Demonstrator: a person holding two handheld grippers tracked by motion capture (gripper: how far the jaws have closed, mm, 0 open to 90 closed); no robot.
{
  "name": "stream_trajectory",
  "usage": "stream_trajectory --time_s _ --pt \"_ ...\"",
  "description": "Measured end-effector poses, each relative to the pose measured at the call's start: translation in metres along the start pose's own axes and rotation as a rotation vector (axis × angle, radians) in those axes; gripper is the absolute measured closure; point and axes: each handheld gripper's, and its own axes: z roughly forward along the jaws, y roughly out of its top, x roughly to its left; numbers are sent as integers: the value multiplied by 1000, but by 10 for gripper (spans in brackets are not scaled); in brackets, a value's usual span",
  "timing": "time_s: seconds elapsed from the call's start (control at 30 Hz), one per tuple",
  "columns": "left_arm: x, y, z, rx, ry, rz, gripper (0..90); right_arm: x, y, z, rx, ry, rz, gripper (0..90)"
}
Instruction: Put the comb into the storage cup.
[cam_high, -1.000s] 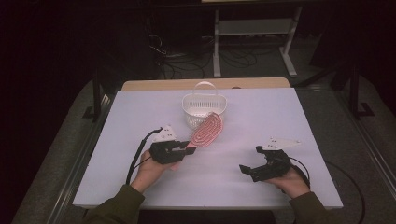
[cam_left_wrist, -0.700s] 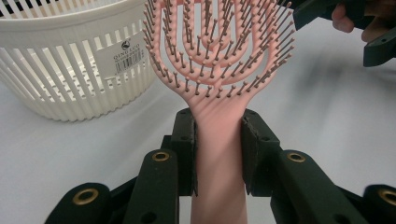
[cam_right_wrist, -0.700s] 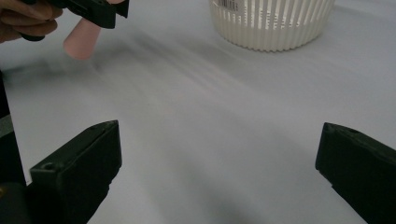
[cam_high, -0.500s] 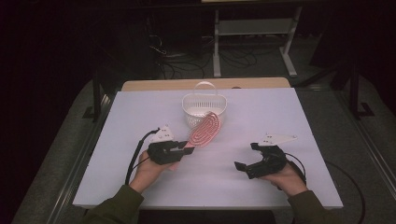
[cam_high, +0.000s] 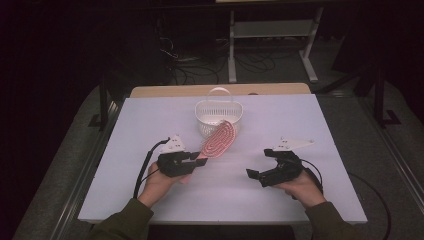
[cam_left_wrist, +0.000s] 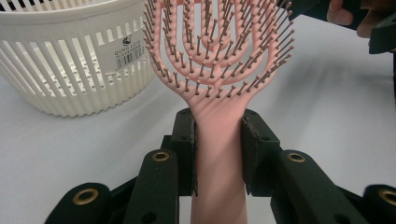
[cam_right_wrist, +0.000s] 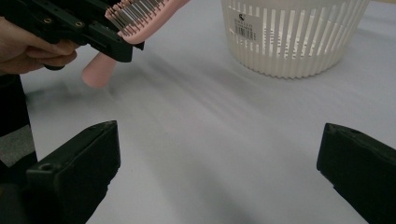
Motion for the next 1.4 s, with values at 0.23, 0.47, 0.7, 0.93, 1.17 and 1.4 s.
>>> stream_trajectory --time_s 0.23,0.47,0.7,0.93,1.17,1.4 --pt "1 0 -2 -11 1 -2 703 1 8 5 -4 0 -6 0" --pt "1 -1 -2 -14 5 -9 703 3 19 11 -12 7 -22 0" --pt "1 -2 -2 -12 7 -9 703 3 27 15 -13 22 -21 0" --pt "0 -2 -2 -13 11 -6 703 4 34 22 -15 24 -23 0" --pt "0 -2 -3 -17 16 -7 703 6 45 27 -33 36 -17 0" --pt "-2 -3 -2 -17 20 -5 702 6 53 31 -52 51 -3 0"
